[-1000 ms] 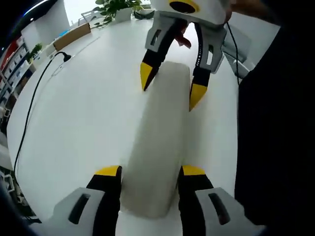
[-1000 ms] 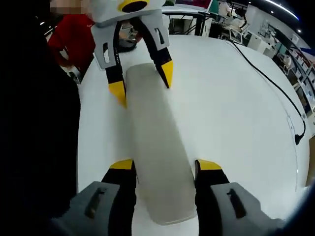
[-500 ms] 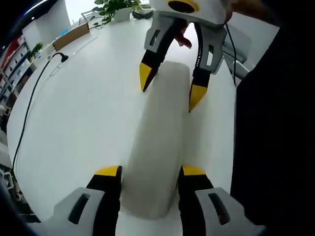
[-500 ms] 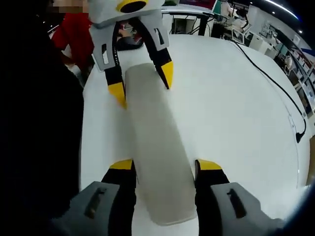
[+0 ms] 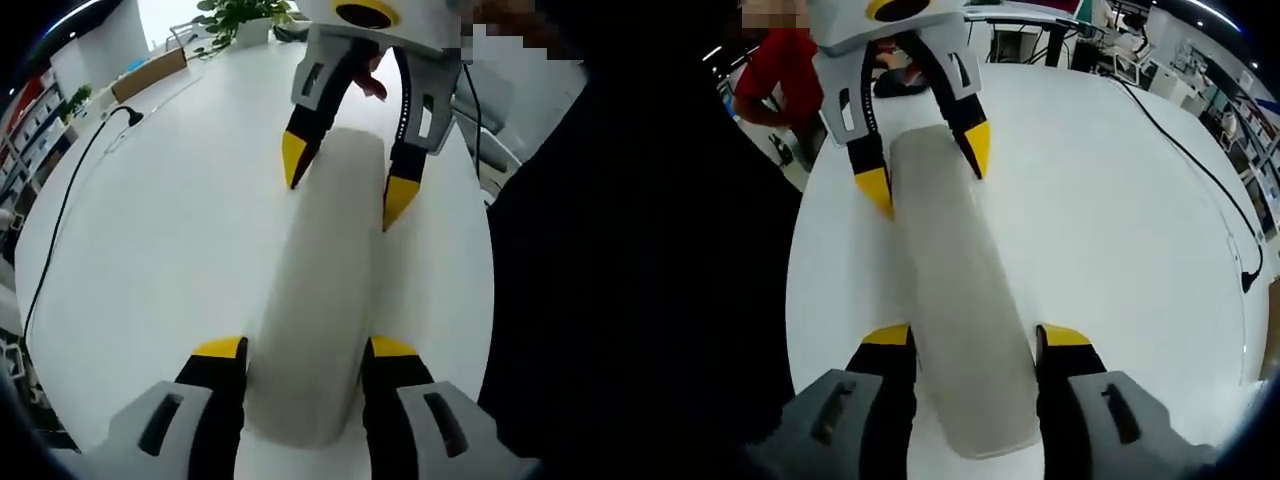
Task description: Arrange the utensils inside the cutlery case until each visible utensil rests in its matching compartment.
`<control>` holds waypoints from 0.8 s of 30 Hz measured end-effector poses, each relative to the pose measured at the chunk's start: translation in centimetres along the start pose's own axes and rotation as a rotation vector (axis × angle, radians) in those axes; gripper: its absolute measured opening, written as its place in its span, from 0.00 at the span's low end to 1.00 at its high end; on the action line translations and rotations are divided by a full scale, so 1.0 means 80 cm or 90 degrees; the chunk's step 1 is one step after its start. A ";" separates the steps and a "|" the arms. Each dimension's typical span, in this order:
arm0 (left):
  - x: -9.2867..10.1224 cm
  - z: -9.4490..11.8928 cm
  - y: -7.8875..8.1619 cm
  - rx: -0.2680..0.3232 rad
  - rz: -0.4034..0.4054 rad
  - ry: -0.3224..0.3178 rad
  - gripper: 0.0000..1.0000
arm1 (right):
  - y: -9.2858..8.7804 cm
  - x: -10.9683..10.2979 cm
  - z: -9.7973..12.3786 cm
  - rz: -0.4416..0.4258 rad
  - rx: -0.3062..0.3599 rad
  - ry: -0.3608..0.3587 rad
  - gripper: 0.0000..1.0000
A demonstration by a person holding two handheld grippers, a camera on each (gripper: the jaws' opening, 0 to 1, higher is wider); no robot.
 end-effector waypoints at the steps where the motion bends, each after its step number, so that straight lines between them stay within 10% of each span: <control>1: 0.000 0.000 0.000 0.004 0.004 -0.001 0.47 | 0.000 0.000 0.000 0.002 0.000 0.001 0.46; 12: 0.002 -0.001 0.001 0.005 0.003 -0.002 0.49 | 0.011 0.000 -0.006 0.007 -0.012 0.006 0.52; 24: -0.005 0.027 -0.009 -0.013 0.043 -0.001 0.70 | 0.032 0.002 0.021 -0.002 -0.007 0.050 0.85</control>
Point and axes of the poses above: the point that each gripper's makers call its tool centre point, and the gripper's own axes: z roughly backward along the fingers, x roughly to its right, y roughly out of its top, the point moved 5 cm from there along z, roughly backward along the fingers, and after that the axes turned 11 degrees about z, right-handed, at the moved point
